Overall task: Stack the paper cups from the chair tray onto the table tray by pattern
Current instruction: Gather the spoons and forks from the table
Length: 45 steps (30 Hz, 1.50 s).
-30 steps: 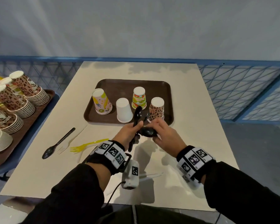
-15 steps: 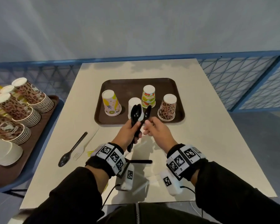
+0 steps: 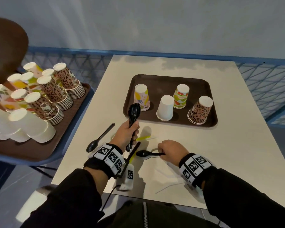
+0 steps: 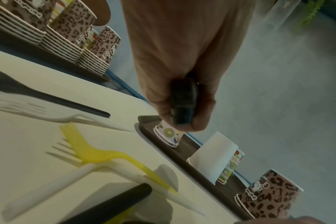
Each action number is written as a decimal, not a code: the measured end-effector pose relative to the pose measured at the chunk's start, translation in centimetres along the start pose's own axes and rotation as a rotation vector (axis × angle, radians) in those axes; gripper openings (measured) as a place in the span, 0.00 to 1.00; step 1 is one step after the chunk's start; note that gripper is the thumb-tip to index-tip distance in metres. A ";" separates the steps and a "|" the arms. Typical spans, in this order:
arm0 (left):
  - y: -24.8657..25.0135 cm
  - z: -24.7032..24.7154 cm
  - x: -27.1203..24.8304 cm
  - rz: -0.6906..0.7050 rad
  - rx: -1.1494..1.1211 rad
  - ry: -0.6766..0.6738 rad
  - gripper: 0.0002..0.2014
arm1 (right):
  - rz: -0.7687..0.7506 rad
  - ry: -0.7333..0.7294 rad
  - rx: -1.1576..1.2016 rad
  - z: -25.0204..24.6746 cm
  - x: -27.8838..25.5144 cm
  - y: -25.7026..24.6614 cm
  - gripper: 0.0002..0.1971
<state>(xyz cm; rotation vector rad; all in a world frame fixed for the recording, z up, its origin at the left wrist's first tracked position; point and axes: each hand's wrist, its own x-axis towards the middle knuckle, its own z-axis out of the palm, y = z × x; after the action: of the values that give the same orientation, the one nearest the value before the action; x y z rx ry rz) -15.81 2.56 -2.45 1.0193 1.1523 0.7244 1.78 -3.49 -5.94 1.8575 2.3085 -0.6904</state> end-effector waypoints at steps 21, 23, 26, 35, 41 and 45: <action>-1.2 6.5 -0.4 -0.014 0.066 0.107 0.22 | -0.085 0.334 0.512 -4.9 -3.3 -0.2 0.07; -1.5 6.6 -0.2 -0.032 0.054 0.170 0.22 | -0.045 0.261 0.382 -4.3 -4.6 1.1 0.11; -1.5 6.5 -0.3 -0.024 -0.062 0.204 0.22 | -0.015 -0.008 0.155 -1.7 -7.2 3.0 0.24; -0.9 6.7 -0.6 -0.012 -0.229 0.232 0.23 | -0.134 -0.028 -0.275 3.8 -9.0 3.1 0.15; -0.5 5.3 -0.8 0.030 -0.171 0.267 0.23 | -0.193 0.015 -0.371 5.6 -8.0 3.8 0.13; -0.1 4.1 -1.4 0.030 -0.182 0.285 0.22 | -0.239 0.093 -0.300 5.9 -7.0 4.3 0.09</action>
<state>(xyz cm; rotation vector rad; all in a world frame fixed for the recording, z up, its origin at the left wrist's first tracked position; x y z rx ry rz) -12.28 0.19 -1.74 0.7985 1.2904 1.0031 6.42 -11.55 -9.93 1.5308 2.5504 -0.2604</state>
